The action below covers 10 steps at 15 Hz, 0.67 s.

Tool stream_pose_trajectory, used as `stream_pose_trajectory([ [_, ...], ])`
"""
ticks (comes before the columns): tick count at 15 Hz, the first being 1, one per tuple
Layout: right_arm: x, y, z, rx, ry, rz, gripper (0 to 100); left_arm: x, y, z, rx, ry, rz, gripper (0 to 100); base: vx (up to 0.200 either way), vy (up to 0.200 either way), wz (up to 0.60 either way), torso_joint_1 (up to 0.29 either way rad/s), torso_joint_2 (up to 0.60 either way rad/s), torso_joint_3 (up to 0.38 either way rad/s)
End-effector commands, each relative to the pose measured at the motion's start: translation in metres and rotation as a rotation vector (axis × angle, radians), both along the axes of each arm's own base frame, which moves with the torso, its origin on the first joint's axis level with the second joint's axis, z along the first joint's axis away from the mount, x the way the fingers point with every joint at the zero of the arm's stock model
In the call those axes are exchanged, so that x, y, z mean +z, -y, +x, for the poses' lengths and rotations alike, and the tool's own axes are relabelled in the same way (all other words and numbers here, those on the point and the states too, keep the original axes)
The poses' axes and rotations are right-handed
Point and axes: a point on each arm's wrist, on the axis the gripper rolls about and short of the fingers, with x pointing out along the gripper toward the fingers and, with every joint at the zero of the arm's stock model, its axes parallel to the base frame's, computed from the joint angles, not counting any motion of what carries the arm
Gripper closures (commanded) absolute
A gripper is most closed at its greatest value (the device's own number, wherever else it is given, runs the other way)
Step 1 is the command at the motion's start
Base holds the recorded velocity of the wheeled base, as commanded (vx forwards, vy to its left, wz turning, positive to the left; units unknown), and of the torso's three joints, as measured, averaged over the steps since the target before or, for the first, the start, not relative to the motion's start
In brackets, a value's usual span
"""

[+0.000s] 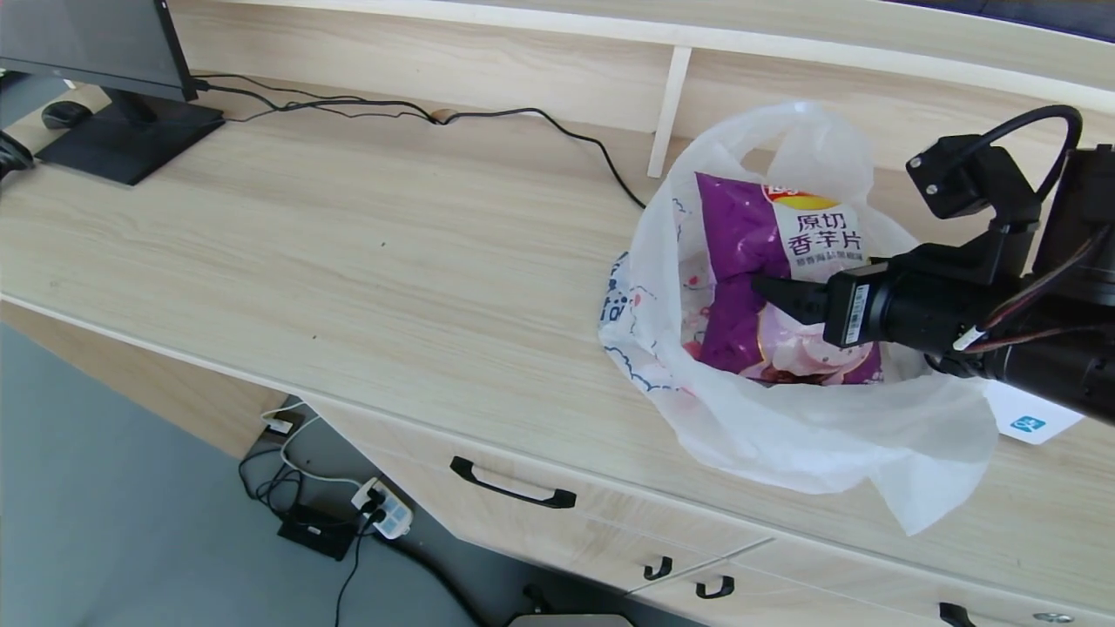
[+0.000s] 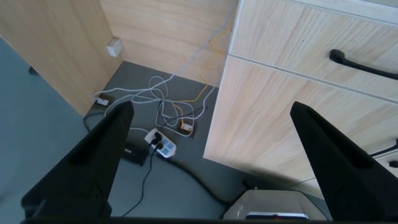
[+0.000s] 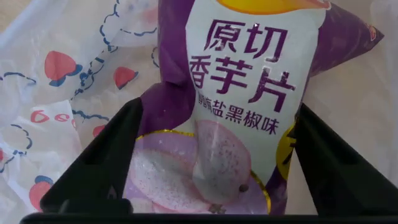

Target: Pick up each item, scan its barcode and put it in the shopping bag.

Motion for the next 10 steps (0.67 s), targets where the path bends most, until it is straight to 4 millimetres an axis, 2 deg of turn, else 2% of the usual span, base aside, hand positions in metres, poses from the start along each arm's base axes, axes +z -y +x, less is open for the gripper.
stream_pose_trajectory([
  [1, 0.009, 0.001, -0.003, 0.003, 0.041, 0.014, 0, 0.000, 0.000, 0.000, 0.001, -0.001, 0.000, 0, 0.000, 0.000, 0.00, 0.000, 0.00, 0.000],
  [3, 0.023, 0.005, -0.012, 0.006, 0.116, 0.024, 0, 0.000, 0.000, 0.000, 0.001, -0.001, 0.000, 0, 0.000, 0.000, 0.00, 0.000, 0.00, 0.000],
  [5, 0.044, 0.012, -0.033, 0.013, 0.229, 0.052, 0, 0.000, 0.000, 0.000, 0.001, -0.001, 0.000, 0, 0.000, 0.000, 0.00, 0.000, 0.00, 0.000],
  [7, 0.062, 0.024, -0.058, 0.018, 0.328, 0.010, 0, 0.000, 0.000, 0.000, 0.001, -0.001, 0.000, 0, 0.000, 0.000, 0.00, 0.000, 0.00, 0.000],
  [8, 0.062, 0.024, -0.061, 0.029, 0.329, 0.013, 0, 0.000, 0.000, 0.000, 0.001, -0.001, 0.000, 0, 0.000, 0.000, 0.00, 0.000, 0.00, 0.000],
  [9, 0.060, 0.010, -0.072, 0.147, 0.341, 0.007, 0, 0.000, 0.000, 0.000, 0.001, -0.001, 0.000, 0, 0.000, 0.000, 0.00, 0.000, 0.00, 0.000],
  [10, 0.063, 0.010, -0.077, 0.164, 0.367, -0.017, 0, 0.000, 0.000, 0.000, 0.001, -0.001, 0.000, 0, 0.000, 0.000, 0.00, 0.000, 0.00, 0.000],
])
